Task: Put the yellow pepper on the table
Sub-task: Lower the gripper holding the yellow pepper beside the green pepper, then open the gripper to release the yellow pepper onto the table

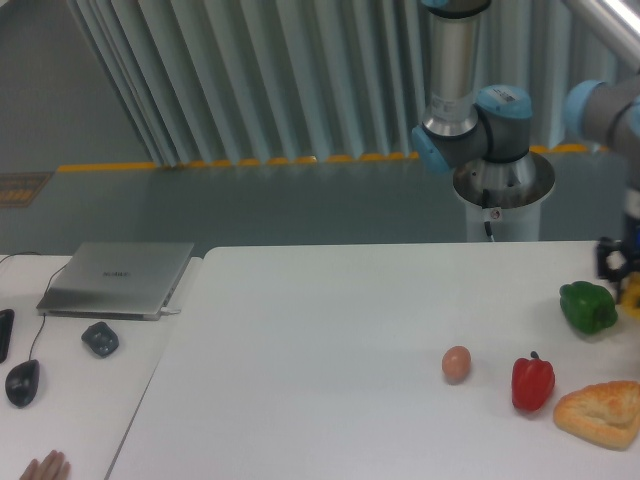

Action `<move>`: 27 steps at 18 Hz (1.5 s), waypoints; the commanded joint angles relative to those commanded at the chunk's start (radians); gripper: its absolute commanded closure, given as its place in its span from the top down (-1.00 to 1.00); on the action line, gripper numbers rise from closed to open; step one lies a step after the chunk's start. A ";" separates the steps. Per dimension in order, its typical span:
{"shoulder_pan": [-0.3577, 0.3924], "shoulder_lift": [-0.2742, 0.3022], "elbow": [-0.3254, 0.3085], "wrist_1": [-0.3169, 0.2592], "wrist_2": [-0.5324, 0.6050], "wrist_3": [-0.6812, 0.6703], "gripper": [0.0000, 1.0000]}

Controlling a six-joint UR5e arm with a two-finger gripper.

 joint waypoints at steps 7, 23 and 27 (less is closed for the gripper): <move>-0.037 -0.032 0.008 0.002 0.008 0.054 0.37; -0.097 -0.068 0.021 0.025 0.077 0.061 1.00; -0.104 -0.077 0.093 0.054 0.069 0.029 1.00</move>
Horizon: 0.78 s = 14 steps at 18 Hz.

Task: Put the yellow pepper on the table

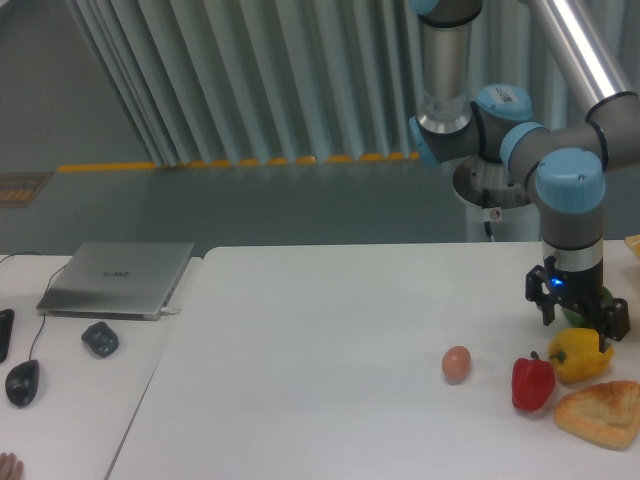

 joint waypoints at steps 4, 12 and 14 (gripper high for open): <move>0.002 0.032 0.032 -0.002 -0.008 0.021 1.00; 0.032 0.064 0.040 -0.049 -0.034 0.274 1.00; 0.072 0.083 0.049 -0.115 -0.081 0.392 1.00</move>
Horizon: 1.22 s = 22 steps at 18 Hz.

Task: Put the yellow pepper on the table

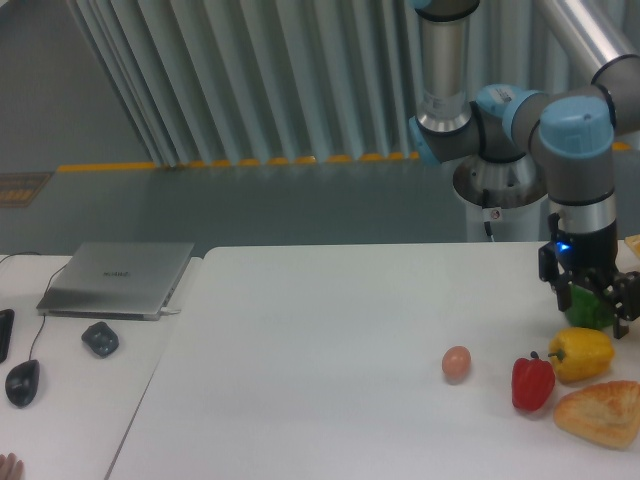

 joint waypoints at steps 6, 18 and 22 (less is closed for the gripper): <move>0.127 0.023 0.054 -0.156 -0.034 0.282 1.00; 0.158 -0.004 0.040 -0.230 0.030 0.441 1.00; 0.157 -0.006 0.038 -0.230 0.029 0.442 1.00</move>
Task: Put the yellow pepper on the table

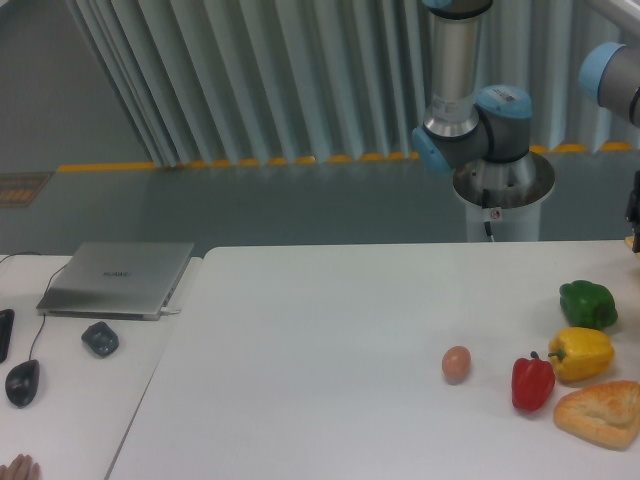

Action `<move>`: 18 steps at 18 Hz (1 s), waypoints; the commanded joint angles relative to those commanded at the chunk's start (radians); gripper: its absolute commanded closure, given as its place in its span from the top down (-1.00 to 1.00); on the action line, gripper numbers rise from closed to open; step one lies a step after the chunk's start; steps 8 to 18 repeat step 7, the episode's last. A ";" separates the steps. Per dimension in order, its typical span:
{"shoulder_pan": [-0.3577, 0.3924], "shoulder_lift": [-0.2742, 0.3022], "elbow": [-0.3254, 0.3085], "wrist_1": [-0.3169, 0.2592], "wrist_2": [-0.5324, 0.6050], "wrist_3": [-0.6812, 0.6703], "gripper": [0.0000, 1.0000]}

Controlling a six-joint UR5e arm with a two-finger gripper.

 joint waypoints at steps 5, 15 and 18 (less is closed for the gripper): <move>-0.002 -0.005 -0.005 0.003 -0.002 -0.002 1.00; -0.002 -0.005 -0.005 0.003 -0.002 -0.002 1.00; -0.002 -0.005 -0.005 0.003 -0.002 -0.002 1.00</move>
